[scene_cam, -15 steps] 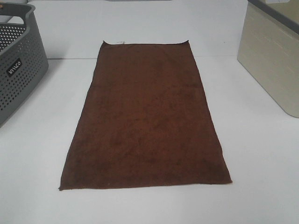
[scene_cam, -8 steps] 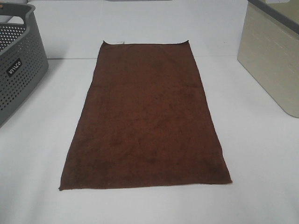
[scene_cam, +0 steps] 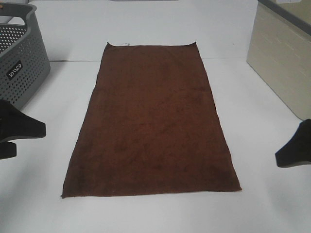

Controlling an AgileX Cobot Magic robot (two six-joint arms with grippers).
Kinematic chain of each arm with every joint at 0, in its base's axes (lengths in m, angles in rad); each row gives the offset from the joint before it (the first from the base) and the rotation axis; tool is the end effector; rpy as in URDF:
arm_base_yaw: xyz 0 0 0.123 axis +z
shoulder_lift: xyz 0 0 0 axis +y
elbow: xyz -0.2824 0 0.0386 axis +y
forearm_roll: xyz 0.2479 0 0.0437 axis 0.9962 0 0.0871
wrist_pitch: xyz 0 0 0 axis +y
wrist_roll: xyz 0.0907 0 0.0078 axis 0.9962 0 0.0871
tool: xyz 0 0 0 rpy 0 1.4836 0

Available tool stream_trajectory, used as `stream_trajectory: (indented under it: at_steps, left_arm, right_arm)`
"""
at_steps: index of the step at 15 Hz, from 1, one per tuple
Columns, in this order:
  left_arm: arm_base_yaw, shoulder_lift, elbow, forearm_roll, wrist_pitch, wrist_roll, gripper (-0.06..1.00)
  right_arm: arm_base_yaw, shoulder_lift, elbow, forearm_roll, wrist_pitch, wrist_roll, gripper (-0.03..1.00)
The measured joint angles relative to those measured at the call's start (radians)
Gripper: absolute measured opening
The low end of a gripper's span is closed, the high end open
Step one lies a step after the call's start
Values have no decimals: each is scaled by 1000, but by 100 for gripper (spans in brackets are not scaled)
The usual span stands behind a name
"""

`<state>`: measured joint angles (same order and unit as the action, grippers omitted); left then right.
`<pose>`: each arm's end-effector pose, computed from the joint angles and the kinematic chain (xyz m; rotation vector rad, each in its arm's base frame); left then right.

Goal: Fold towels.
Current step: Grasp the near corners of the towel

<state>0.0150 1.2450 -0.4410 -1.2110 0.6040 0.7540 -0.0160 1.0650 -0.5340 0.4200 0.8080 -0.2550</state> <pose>0.1948 -0.0456 0.1918 -0.2775 2.5052 -0.8579 0.1641 0.0242 0.2196 0.0065 2.7534 0.4220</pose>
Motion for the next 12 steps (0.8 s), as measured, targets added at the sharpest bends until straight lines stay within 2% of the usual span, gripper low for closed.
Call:
stream_trajectory:
  at_steps: [3,5,10,12]
  left_arm:
    - [-1,223,-2,-209,-4,269,76]
    - [-28,356,-22,-269,-8,374,76]
    - [-126,572,-141,-297,-62,400,76]
    - [-163,621,-182,-304,-66,401,76]
  right_arm:
    - [0,211,0,173,-92,-180,82]
    - [0,339,0,303,-146,-306,82]
    - [0,593,-10,627,-207,-641,79]
    - [0,695,-60,692,-212,-725,74]
